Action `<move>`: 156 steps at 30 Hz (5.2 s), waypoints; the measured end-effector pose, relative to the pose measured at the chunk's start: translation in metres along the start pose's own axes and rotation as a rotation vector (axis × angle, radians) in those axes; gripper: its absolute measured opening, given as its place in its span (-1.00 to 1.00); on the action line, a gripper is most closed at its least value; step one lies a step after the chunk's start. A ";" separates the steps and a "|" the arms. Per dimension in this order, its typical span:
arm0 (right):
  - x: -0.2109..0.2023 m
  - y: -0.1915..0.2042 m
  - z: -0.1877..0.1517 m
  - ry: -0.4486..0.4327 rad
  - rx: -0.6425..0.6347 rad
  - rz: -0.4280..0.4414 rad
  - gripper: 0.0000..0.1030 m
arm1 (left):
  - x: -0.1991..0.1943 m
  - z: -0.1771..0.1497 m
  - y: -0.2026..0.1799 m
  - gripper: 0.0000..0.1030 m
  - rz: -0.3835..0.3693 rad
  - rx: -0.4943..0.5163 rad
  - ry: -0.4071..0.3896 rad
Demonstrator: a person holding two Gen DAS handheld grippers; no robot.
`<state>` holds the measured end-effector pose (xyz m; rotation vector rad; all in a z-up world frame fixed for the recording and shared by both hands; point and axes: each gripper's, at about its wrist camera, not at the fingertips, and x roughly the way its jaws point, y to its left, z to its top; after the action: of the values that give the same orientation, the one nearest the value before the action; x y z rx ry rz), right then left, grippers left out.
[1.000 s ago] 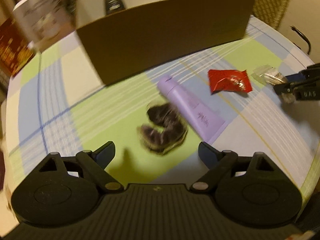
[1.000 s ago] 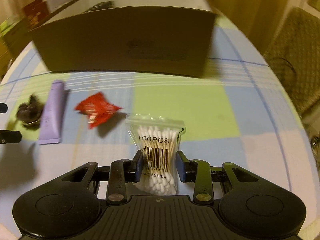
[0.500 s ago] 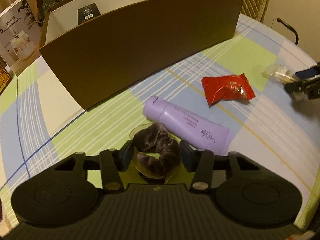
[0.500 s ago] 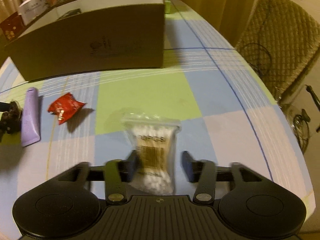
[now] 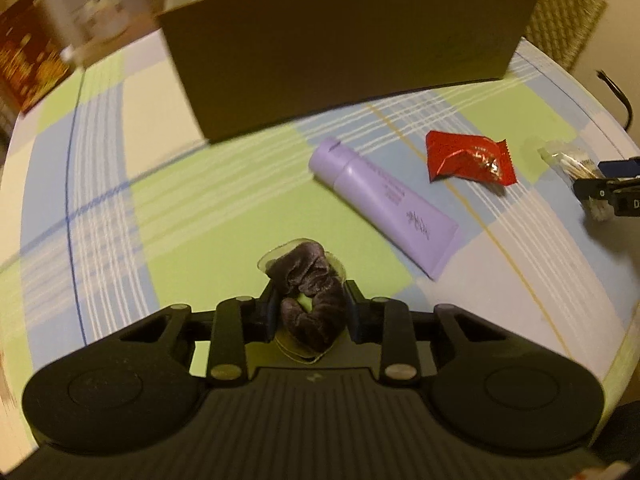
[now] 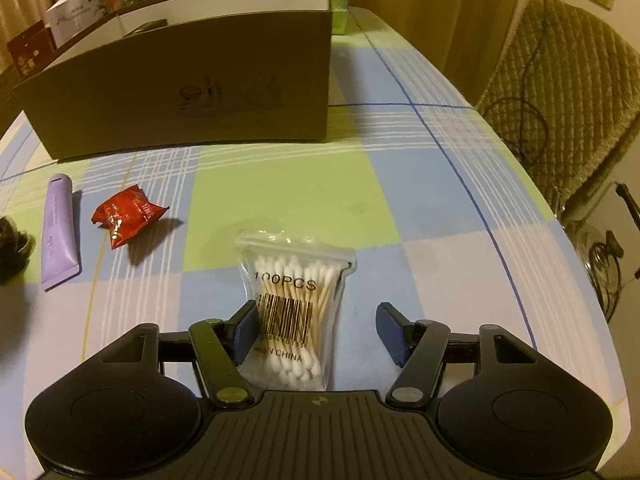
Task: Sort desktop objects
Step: 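Grasp the dark scrunchie with the left tool while the right tool holds the swab bag, then carry the scrunchie and swab bag into the brown box and release both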
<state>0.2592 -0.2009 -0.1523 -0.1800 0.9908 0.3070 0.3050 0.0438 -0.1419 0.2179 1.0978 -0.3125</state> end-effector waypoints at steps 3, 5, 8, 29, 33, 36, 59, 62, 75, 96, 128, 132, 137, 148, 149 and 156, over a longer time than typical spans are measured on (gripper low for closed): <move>0.001 -0.001 0.003 0.008 -0.029 0.024 0.09 | -0.007 -0.009 -0.004 -0.48 0.008 -0.063 0.012; 0.000 0.001 0.004 0.002 -0.079 0.060 -0.14 | -0.011 -0.015 -0.009 -0.48 0.016 -0.098 0.016; -0.002 0.007 0.003 0.008 -0.140 0.093 -0.41 | -0.016 -0.021 -0.018 -0.48 0.035 -0.130 0.025; -0.035 0.017 -0.015 0.031 -0.271 0.306 -0.58 | -0.057 -0.039 -0.061 -0.49 0.085 -0.218 -0.025; -0.049 0.016 -0.007 0.000 -0.252 0.350 -0.58 | -0.065 -0.034 -0.066 -0.49 0.086 -0.214 -0.049; -0.058 0.015 0.002 -0.024 -0.231 0.375 -0.58 | -0.071 -0.027 -0.068 -0.49 0.083 -0.206 -0.068; -0.082 0.020 0.086 -0.159 -0.198 0.402 -0.58 | -0.090 0.073 -0.055 -0.49 0.072 -0.081 -0.223; -0.084 0.019 0.101 -0.185 -0.198 0.391 -0.58 | -0.090 0.089 -0.051 -0.49 0.071 -0.069 -0.242; -0.073 0.013 0.159 -0.240 -0.204 0.337 -0.58 | -0.079 0.154 -0.034 -0.49 0.078 -0.009 -0.297; 0.023 0.009 0.247 -0.145 -0.153 0.244 -0.58 | 0.018 0.254 -0.036 -0.48 0.001 0.070 -0.211; 0.061 0.005 0.257 -0.092 -0.149 0.225 -0.58 | 0.066 0.273 -0.028 0.24 -0.002 0.051 -0.168; 0.064 0.005 0.258 -0.091 -0.156 0.220 -0.57 | 0.066 0.273 -0.025 0.24 0.005 0.040 -0.164; 0.068 0.005 0.260 -0.106 -0.169 0.203 -0.57 | 0.064 0.272 -0.021 0.25 0.007 0.027 -0.165; 0.069 0.001 0.259 -0.184 -0.188 0.199 0.04 | 0.055 0.270 -0.016 0.34 0.023 0.016 -0.182; 0.068 0.000 0.259 -0.191 -0.188 0.203 0.09 | 0.054 0.270 -0.015 0.35 0.025 0.015 -0.184; 0.055 -0.004 0.254 -0.187 -0.189 0.238 0.40 | 0.038 0.266 -0.008 0.59 0.057 0.001 -0.207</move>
<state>0.4897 -0.1218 -0.0618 -0.2016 0.7974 0.6255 0.5411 -0.0553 -0.0590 0.2119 0.8854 -0.2782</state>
